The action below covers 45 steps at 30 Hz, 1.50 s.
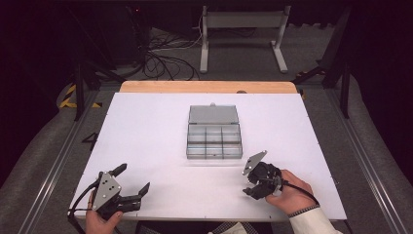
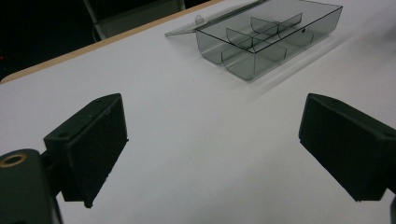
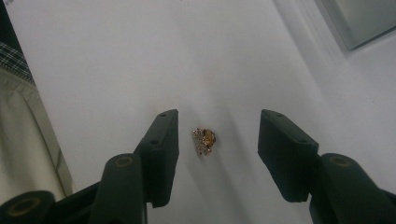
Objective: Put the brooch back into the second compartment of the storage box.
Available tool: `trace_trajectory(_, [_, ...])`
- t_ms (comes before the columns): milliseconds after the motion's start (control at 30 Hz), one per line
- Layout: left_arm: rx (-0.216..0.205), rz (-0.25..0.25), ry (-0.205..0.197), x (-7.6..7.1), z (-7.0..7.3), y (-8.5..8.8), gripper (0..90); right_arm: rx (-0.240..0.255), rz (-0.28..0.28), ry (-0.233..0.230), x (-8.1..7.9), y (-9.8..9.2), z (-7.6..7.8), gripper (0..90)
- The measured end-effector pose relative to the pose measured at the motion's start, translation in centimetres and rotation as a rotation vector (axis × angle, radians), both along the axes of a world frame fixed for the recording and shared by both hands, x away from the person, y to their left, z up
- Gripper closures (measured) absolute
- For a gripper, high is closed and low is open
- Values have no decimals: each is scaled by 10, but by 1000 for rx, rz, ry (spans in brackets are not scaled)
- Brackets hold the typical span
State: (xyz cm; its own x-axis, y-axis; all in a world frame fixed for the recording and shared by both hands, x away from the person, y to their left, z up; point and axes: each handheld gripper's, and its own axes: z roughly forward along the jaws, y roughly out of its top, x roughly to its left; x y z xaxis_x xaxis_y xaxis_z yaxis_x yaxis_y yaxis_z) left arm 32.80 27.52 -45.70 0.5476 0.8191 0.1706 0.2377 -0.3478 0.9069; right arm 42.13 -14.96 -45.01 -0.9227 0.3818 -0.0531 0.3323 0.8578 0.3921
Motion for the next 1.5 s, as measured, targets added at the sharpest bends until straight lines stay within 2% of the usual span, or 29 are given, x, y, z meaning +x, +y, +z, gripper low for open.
trace_trajectory(233, [-10,-1,9,0,-1,-1,82,-31,14,19,0,3,-3,561])
trace_trajectory(500, [-1,-4,4,0,0,-1,82,-59,29,43,0,8,-6,648])
trace_trajectory(567, [-8,-3,8,0,-1,-1,82,-80,33,51,0,10,-6,681])
trace_trajectory(767, [3,-5,6,0,0,-1,82,-92,31,61,1,12,-7,754])
trace_trajectory(900, [-4,-4,9,0,-1,-1,82,-92,36,56,0,14,-8,792])
trace_trajectory(1333, [2,-4,6,0,0,0,82,-94,44,47,-1,14,-8,797])
trace_trajectory(1500, [1,-4,9,0,0,-1,82,-33,43,23,-3,12,2,798])
